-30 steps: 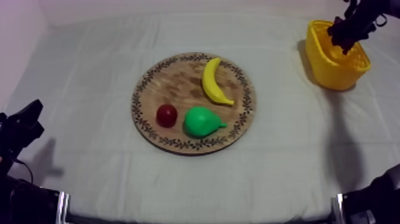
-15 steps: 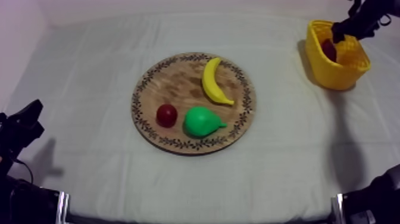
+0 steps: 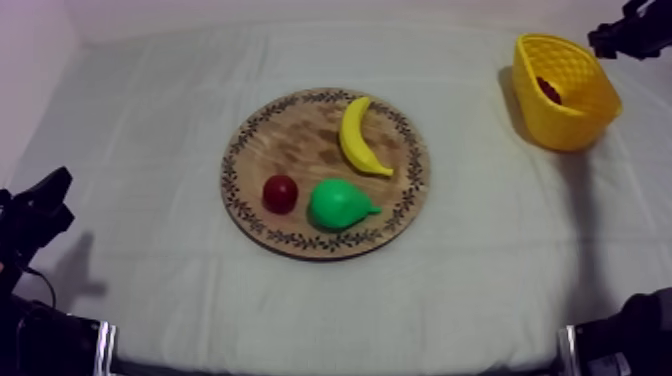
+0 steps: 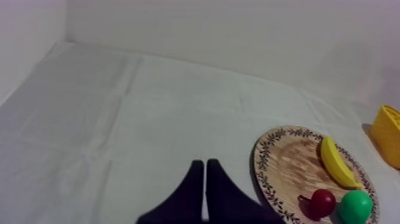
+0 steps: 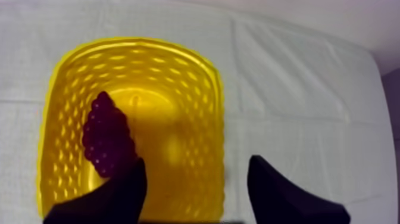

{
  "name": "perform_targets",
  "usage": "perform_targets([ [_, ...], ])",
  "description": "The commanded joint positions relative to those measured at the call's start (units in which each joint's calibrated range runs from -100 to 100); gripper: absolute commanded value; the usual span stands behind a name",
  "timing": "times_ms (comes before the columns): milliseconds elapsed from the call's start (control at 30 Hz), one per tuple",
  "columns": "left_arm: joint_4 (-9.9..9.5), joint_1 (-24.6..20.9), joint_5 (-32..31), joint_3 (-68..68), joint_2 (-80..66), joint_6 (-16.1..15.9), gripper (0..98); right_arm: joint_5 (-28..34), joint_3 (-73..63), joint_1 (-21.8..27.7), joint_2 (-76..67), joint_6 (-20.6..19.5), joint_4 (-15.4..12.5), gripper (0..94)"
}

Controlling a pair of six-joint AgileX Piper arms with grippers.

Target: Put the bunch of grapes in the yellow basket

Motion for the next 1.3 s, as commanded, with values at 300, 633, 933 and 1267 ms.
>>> perform_targets([
  [300,0.02,0.0,0.0,0.0,0.0,0.0,0.1,-5.9,19.3,-0.6,-20.9,0.2,0.5,44.2],
  [633,0.02,0.0,0.0,0.0,0.0,0.0,0.1,-11.4,37.0,-2.2,-38.1,-1.0,0.9,39.7],
  [933,0.02,0.0,0.0,0.0,0.0,0.0,0.1,-13.7,50.7,-3.7,-54.0,0.3,-0.7,35.9],
  [1267,0.02,0.0,0.0,0.0,0.0,0.0,0.1,-12.8,65.7,-6.1,-74.4,1.3,-1.0,28.3],
])
